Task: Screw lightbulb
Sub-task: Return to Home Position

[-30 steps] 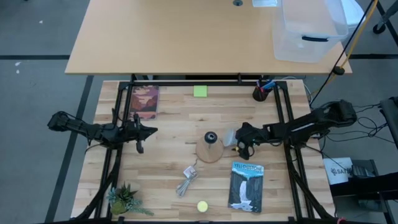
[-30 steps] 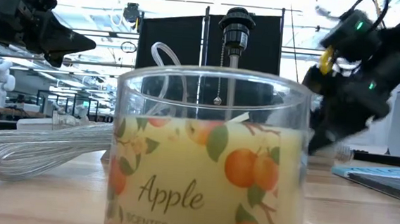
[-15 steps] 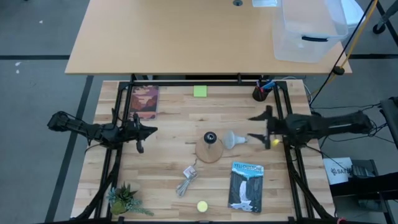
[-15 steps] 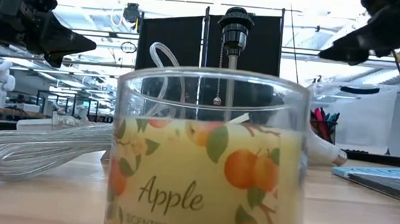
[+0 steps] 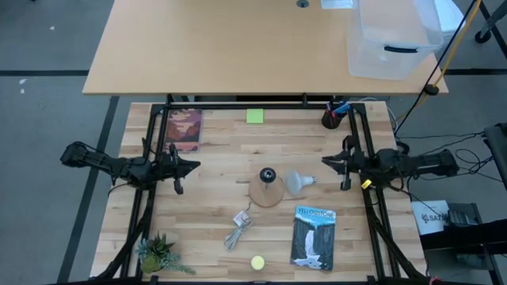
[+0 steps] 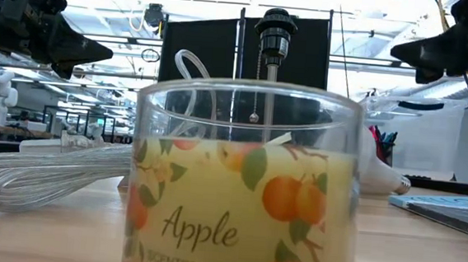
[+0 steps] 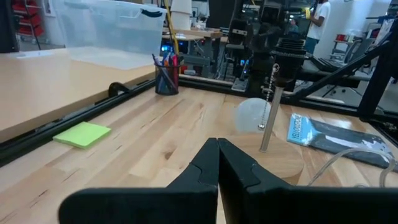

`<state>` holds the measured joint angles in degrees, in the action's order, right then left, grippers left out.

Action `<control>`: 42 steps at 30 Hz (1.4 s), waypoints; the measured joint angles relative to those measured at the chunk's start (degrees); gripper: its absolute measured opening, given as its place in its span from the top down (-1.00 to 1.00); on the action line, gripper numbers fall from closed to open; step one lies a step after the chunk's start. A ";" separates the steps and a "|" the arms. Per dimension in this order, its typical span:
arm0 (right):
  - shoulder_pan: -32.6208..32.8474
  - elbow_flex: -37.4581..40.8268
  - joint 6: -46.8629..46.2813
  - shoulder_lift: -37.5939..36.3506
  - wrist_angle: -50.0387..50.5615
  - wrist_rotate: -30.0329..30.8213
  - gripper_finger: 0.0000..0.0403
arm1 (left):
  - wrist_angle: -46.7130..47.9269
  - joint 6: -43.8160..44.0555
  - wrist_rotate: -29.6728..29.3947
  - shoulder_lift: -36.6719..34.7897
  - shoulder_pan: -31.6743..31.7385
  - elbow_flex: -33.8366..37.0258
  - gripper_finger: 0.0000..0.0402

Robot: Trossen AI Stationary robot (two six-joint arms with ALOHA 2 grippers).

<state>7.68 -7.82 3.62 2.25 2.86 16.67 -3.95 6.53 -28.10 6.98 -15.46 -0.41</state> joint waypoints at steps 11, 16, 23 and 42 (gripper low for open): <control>-0.02 5.86 8.16 -1.63 -6.86 -0.62 0.99 | 0.00 -0.69 0.00 0.00 0.00 -0.02 1.00; -0.02 7.00 7.96 -1.52 -6.56 -0.97 1.00 | -0.02 -1.10 0.02 0.00 0.00 -0.02 1.00; -0.11 6.98 7.11 -1.56 -6.19 -3.28 1.00 | 0.00 -5.00 0.45 0.00 0.00 -0.02 1.00; -0.11 6.98 3.03 -1.54 -6.06 -3.29 0.98 | 0.00 -5.62 0.37 0.00 0.00 0.00 1.00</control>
<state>7.57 -0.84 6.66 0.71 -3.20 13.38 -3.95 0.91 -27.73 6.98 -15.46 -0.41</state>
